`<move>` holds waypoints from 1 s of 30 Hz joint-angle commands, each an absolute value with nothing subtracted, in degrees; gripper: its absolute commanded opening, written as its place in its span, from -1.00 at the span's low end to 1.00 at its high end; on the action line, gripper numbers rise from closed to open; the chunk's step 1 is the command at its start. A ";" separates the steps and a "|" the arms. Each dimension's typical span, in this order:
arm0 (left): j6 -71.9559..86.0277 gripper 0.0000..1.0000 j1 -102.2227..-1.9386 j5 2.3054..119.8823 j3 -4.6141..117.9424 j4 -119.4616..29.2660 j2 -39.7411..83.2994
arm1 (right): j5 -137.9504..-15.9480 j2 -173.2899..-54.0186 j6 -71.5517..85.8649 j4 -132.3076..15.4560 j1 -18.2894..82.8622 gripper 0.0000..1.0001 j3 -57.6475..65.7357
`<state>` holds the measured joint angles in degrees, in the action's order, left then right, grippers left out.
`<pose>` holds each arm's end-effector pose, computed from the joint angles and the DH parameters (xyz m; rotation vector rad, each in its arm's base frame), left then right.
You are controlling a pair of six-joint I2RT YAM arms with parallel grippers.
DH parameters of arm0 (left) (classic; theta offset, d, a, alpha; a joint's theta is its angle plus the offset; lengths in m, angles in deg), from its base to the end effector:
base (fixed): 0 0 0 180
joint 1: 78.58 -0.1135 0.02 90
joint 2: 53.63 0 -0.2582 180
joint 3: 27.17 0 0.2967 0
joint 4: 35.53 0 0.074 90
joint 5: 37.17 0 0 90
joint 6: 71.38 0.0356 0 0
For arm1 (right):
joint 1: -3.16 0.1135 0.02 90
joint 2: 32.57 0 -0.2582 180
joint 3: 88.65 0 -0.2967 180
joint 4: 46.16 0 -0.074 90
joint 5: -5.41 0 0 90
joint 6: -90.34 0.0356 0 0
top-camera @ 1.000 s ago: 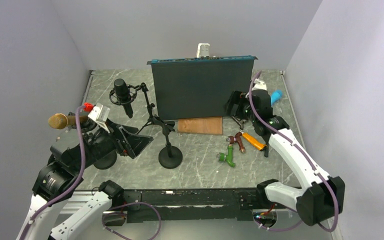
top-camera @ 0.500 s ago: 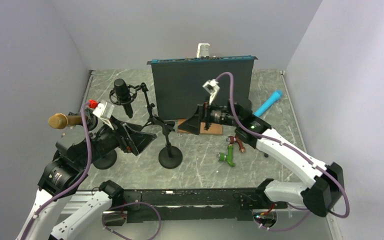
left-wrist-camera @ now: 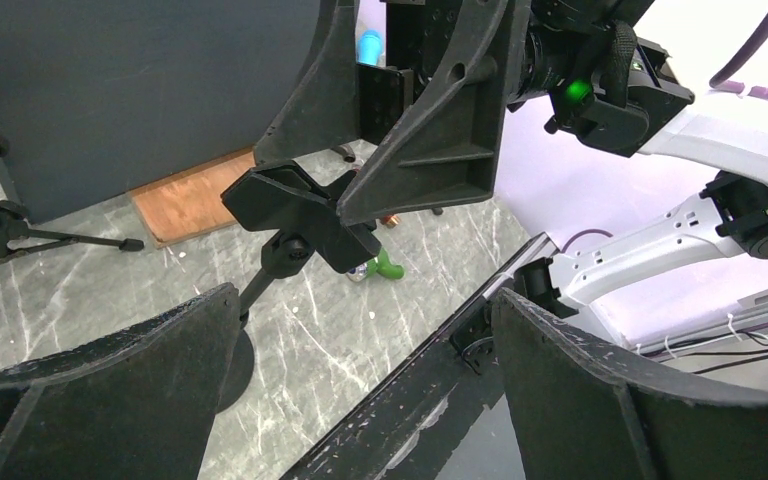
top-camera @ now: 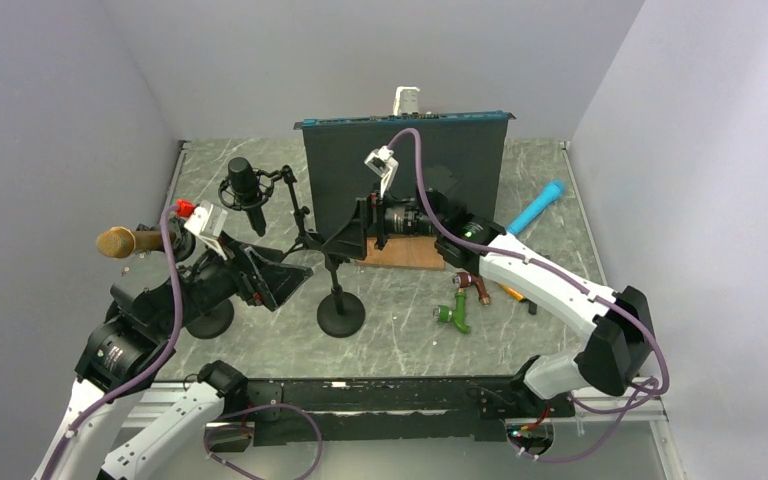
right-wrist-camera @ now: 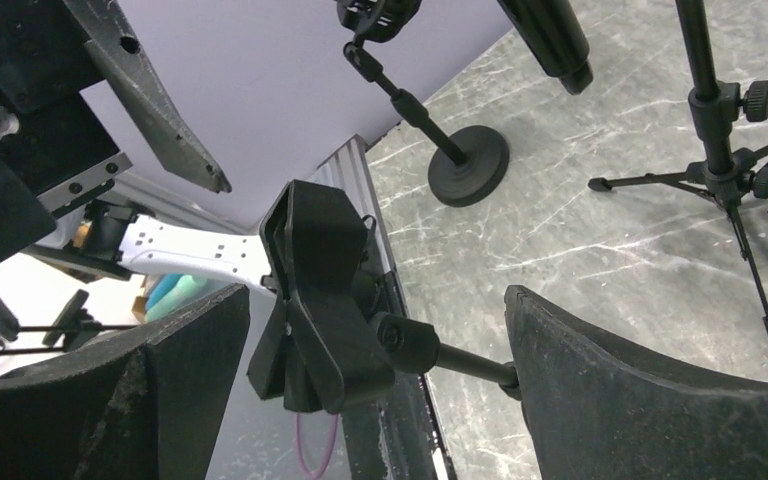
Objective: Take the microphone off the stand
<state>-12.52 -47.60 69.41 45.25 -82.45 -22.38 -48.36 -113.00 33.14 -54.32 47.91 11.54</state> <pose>0.1064 -0.0757 0.4319 0.2301 1.7650 -1.0436 0.2517 0.2791 0.3492 -0.7213 1.8178 1.4914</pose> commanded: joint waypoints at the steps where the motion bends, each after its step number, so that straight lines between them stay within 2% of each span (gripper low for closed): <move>1: -12.22 0.98 -47.80 68.30 46.35 -81.62 -21.62 | -52.32 -113.48 31.55 -56.55 49.07 0.99 7.35; 5: -11.76 0.98 -47.81 68.14 46.43 -81.64 -21.05 | -51.80 -114.11 31.82 -56.08 49.94 0.92 7.85; 8: -11.24 0.98 -47.81 67.79 46.69 -81.89 -20.72 | -52.34 -114.94 31.41 -56.23 50.76 0.77 8.96; 18: -9.57 0.98 -47.75 65.72 48.28 -84.03 -20.28 | -54.64 -116.31 30.34 -59.15 51.86 0.06 11.78; 30: -8.82 0.99 -47.81 64.43 48.83 -85.25 -20.27 | -55.71 -116.90 32.09 -57.39 52.59 0.01 21.54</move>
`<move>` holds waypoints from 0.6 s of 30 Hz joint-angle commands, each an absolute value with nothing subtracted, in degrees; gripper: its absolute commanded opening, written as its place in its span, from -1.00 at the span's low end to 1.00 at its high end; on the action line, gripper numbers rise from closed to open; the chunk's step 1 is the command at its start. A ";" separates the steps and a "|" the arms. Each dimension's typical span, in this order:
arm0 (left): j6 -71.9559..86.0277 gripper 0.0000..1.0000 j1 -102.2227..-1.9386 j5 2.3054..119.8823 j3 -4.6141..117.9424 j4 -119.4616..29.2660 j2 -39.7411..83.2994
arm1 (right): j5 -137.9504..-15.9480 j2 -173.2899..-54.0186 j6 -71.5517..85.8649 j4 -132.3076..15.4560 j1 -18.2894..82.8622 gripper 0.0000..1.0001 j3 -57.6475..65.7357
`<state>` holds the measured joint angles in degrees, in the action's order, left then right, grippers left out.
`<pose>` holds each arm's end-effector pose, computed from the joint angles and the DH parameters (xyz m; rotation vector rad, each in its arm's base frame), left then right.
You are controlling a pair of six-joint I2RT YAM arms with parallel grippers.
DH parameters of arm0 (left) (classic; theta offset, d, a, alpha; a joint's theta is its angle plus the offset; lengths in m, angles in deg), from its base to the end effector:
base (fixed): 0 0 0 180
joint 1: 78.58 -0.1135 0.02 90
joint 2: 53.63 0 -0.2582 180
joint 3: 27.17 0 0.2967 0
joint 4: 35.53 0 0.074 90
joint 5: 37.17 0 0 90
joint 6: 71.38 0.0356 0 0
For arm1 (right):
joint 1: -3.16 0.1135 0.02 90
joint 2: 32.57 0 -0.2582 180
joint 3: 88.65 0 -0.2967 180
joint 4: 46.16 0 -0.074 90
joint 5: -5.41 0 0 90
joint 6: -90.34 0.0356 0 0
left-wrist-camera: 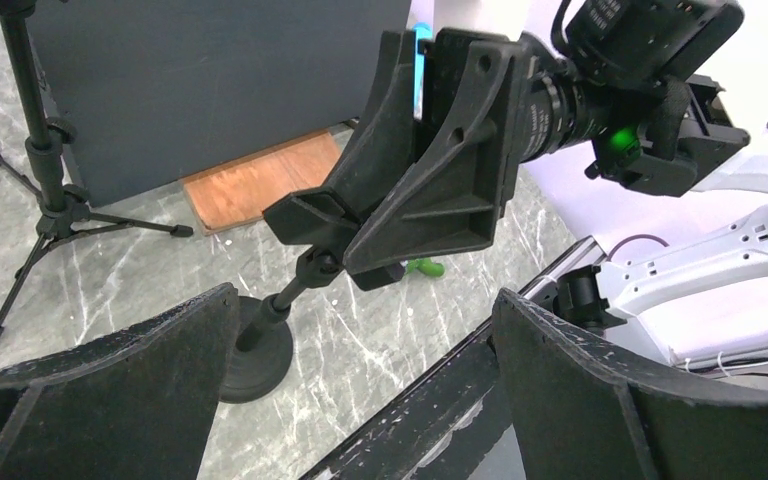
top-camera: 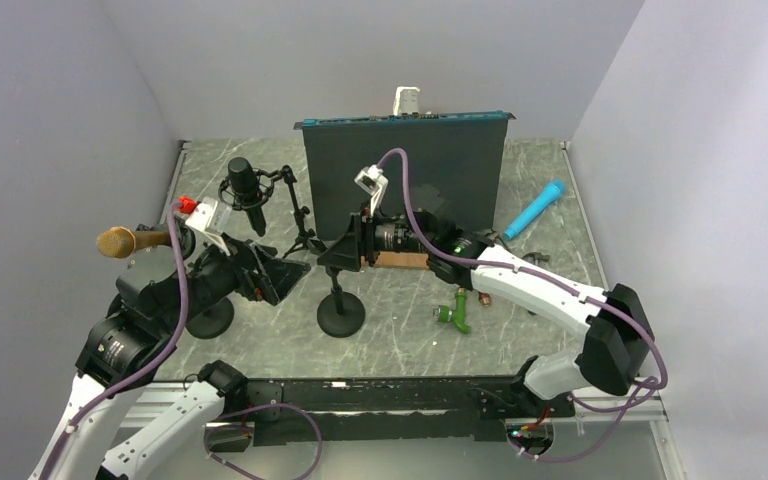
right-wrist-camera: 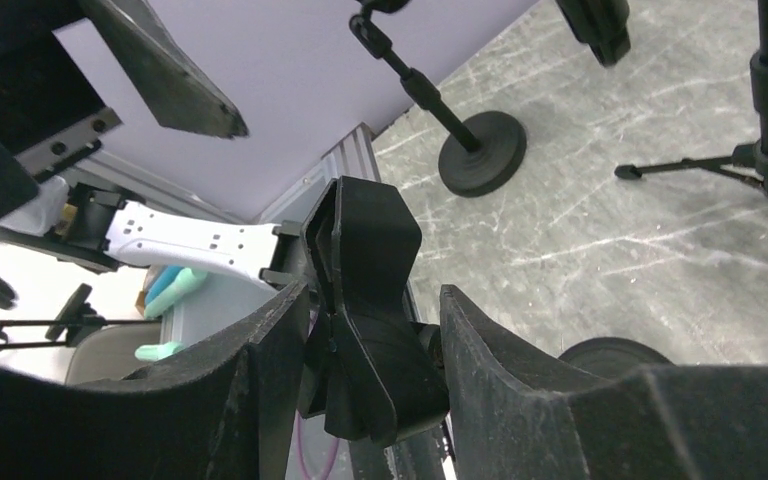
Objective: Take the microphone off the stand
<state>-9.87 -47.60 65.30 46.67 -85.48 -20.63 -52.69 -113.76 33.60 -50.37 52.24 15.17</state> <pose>0.1120 -0.0762 0.4309 0.2084 1.8105 -0.9393 0.2340 0.2986 0.3260 -0.7245 1.8320 1.4839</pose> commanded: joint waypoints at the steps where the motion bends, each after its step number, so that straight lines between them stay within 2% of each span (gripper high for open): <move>1: -8.81 0.98 -47.81 64.48 48.95 -85.26 -20.17 | -55.47 -117.36 32.48 -56.59 52.61 0.01 22.25; 12: -10.10 0.97 -47.81 65.47 47.48 -84.60 -19.46 | -58.93 -122.08 31.46 -58.35 52.84 -0.01 23.89; 18: -10.75 0.97 -47.75 64.86 46.16 -85.35 -20.96 | -60.11 -121.34 31.06 -59.36 53.11 0.10 23.85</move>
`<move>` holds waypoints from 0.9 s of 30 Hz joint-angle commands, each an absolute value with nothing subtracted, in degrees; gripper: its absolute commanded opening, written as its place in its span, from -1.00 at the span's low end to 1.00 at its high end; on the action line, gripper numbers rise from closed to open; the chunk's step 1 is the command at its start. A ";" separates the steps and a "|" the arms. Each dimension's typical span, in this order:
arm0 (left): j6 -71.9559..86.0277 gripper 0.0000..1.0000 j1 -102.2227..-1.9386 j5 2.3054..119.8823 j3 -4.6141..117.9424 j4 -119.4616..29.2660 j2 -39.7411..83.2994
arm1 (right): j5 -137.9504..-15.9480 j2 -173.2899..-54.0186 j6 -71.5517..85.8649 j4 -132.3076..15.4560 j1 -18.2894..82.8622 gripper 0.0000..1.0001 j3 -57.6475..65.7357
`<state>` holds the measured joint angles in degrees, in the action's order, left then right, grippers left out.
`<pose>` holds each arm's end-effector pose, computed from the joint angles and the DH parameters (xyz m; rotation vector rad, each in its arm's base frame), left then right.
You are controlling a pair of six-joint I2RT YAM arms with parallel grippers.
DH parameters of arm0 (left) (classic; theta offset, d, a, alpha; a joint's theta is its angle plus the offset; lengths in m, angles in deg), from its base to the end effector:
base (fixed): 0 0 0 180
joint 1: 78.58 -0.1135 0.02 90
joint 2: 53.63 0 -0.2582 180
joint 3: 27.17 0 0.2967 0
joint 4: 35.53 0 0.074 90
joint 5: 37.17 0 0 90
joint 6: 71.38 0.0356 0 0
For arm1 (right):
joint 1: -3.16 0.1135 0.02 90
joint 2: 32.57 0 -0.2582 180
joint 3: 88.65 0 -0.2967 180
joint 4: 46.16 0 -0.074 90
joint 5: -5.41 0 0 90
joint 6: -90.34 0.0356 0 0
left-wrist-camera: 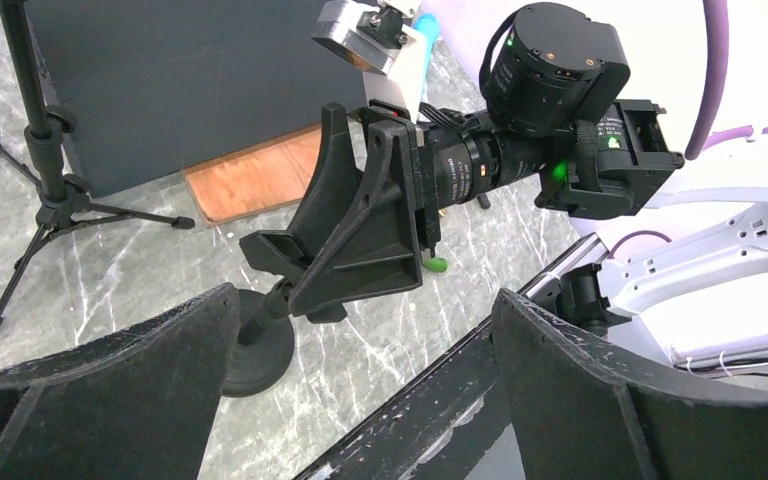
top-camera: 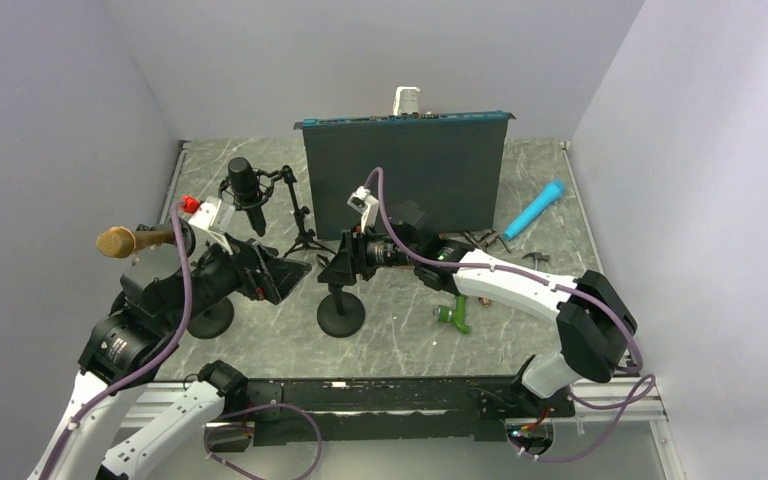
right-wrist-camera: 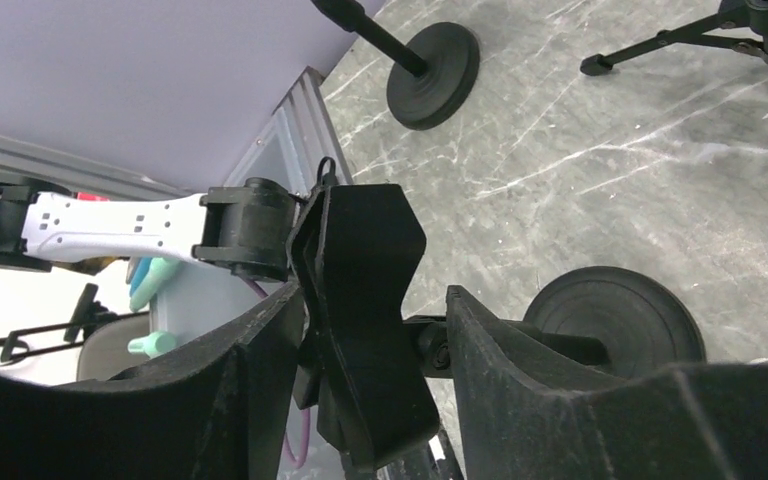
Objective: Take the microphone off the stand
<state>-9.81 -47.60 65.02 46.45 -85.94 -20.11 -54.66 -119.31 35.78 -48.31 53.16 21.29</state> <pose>0.1151 -0.0779 0.4277 0.2044 1.8318 -0.9295 0.2363 0.3092 0.2523 -0.6698 2.0483 1.4432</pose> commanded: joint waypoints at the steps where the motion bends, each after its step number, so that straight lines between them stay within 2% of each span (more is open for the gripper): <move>1: -10.67 0.97 -47.76 64.72 46.17 -85.53 -21.07 | -59.92 -121.30 30.91 -59.59 53.21 0.14 23.69; 8: -11.00 0.98 -47.81 64.07 44.95 -85.96 -21.80 | -63.84 -118.68 27.61 -63.32 55.35 0.77 20.66; 11: -11.64 0.97 -47.78 64.74 42.99 -85.13 -22.25 | -65.52 -116.48 27.18 -64.58 55.71 0.98 19.32; 23: -14.68 0.91 -47.82 64.97 28.91 -84.15 -24.19 | -72.13 -105.20 25.43 -72.58 55.61 1.00 12.17; 27: -16.54 0.79 -47.74 64.30 22.72 -81.37 -24.50 | -78.64 -100.51 24.39 -76.08 55.64 1.00 12.07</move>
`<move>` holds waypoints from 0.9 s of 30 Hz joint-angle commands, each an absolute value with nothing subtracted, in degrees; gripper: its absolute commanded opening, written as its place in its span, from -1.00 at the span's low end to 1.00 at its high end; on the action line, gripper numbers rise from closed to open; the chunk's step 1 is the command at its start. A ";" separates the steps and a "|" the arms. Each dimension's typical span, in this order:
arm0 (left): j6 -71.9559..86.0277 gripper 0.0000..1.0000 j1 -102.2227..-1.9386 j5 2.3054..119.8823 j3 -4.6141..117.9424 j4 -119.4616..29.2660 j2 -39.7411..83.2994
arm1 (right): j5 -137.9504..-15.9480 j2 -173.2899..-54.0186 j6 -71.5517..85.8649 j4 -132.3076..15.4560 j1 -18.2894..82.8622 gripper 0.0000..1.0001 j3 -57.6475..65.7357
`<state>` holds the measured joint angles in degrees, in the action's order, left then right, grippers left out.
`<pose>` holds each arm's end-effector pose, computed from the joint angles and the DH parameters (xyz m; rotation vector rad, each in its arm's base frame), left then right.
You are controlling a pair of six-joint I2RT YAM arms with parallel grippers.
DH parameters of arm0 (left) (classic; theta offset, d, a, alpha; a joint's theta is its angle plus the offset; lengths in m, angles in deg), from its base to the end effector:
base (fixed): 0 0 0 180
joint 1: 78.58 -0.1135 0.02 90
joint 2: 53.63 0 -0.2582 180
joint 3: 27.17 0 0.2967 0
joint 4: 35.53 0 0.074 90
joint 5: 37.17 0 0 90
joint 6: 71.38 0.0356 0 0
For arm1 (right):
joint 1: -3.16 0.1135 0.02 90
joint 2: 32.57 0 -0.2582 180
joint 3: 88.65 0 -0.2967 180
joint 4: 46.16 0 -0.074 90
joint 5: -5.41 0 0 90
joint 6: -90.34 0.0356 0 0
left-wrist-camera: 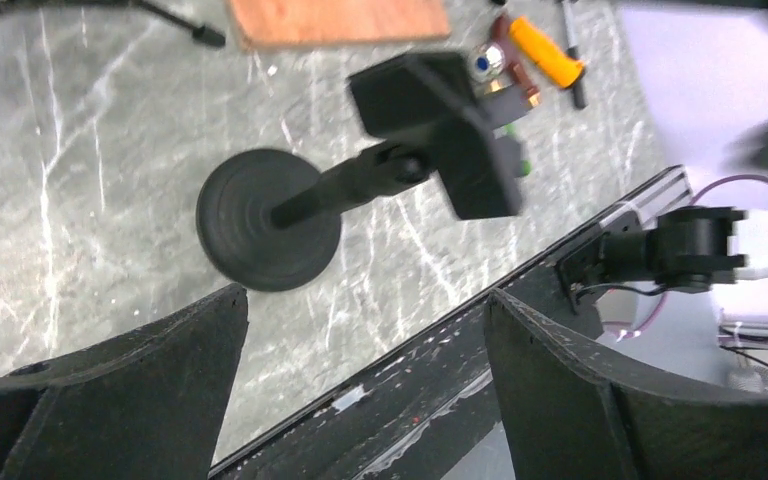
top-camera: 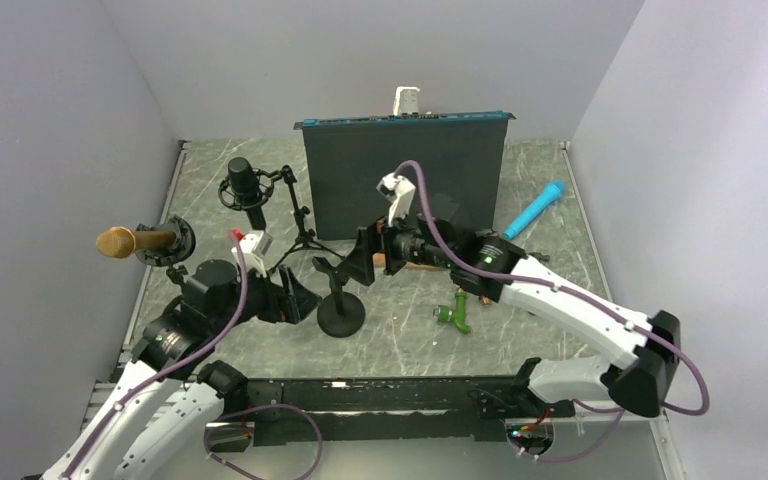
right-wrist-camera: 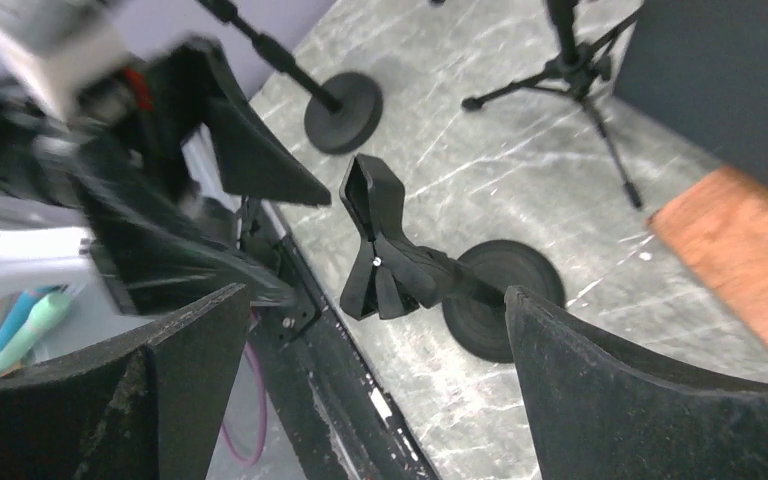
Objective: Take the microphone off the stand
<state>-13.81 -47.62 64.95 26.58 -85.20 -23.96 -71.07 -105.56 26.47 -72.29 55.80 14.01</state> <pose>0.1374 -0.0911 0.3154 0.1148 2.1263 -0.8950 0.2004 0.2762 0.3426 -0.6490 2.0158 1.1006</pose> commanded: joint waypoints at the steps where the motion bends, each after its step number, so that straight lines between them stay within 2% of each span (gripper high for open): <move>1: -17.16 0.73 -47.77 63.69 21.40 -80.56 -24.33 | -80.20 -98.99 24.12 -75.99 55.63 1.00 12.96; 6: -25.25 0.48 -47.78 58.50 15.94 -78.17 -19.68 | -83.01 -91.89 26.68 -74.62 53.83 1.00 17.99; 13: -30.69 0.11 -47.84 55.65 8.84 -66.17 -8.21 | -83.45 -86.24 27.74 -73.89 53.18 1.00 22.76; 17: -31.59 -0.21 -47.92 53.01 7.83 -62.82 -1.62 | -83.82 -83.51 27.57 -75.87 53.23 1.00 24.84; 23: -34.14 -0.33 -47.95 57.84 3.39 -51.03 6.78 | -83.62 -79.51 28.98 -76.30 53.08 1.00 29.19; 27: -35.46 -0.30 -47.57 62.22 2.14 -42.19 13.22 | -82.97 -79.45 29.27 -75.82 53.00 1.00 29.76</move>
<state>-33.57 -48.12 57.61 3.94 -53.07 7.54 -82.85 -80.04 28.26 -76.73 53.20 29.40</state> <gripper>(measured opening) 0.343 0.997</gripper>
